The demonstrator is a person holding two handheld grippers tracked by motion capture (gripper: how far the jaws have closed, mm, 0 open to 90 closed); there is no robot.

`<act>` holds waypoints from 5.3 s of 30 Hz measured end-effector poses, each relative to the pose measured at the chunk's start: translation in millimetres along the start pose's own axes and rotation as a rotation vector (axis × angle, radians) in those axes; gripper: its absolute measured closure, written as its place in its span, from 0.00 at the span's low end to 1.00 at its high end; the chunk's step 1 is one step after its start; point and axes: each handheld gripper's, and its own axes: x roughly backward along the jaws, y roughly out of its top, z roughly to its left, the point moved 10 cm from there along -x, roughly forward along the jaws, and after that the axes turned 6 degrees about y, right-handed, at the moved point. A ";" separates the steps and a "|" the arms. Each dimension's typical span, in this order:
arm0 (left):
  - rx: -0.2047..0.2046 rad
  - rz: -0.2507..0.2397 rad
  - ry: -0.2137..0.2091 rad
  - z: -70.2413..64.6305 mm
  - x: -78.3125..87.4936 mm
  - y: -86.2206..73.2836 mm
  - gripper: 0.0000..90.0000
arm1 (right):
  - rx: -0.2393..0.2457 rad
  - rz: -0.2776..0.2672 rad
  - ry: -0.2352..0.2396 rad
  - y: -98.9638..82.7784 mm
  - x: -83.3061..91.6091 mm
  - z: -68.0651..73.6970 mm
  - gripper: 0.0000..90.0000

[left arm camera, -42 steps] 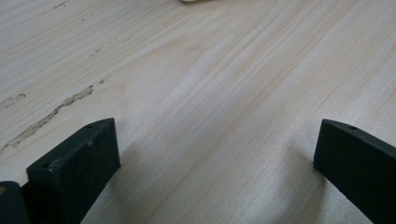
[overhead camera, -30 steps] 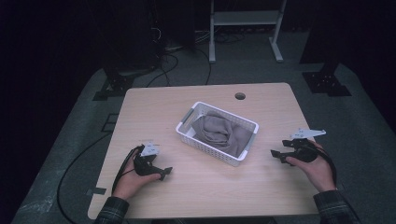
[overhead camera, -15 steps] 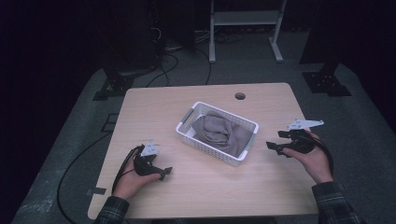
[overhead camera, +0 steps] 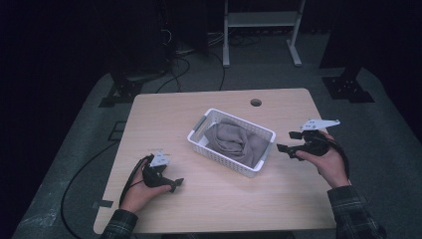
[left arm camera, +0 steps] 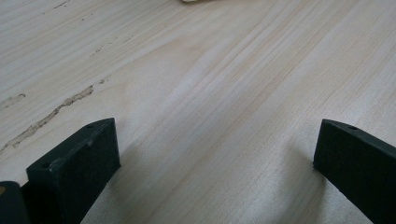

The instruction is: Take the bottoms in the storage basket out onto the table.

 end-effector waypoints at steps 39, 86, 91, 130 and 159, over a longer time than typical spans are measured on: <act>0.002 -0.006 0.001 0.0 -0.4 0.5 0.00 | 0.095 0.032 0.092 50.4 -59.4 28.8 0.21; -0.002 -0.003 0.001 0.3 -0.2 0.2 0.00 | 0.189 0.122 0.242 73.2 -153.1 84.6 0.22; -0.002 -0.003 0.001 0.2 -0.2 0.2 0.00 | 0.200 0.139 0.244 70.8 -159.7 90.1 0.22; 0.001 -0.003 0.000 -0.2 -0.2 0.1 0.00 | 0.347 0.336 0.106 27.1 -205.9 64.3 0.00; 0.000 0.002 0.001 0.0 -0.6 0.5 0.00 | 0.196 0.333 0.077 38.9 -195.4 59.7 0.67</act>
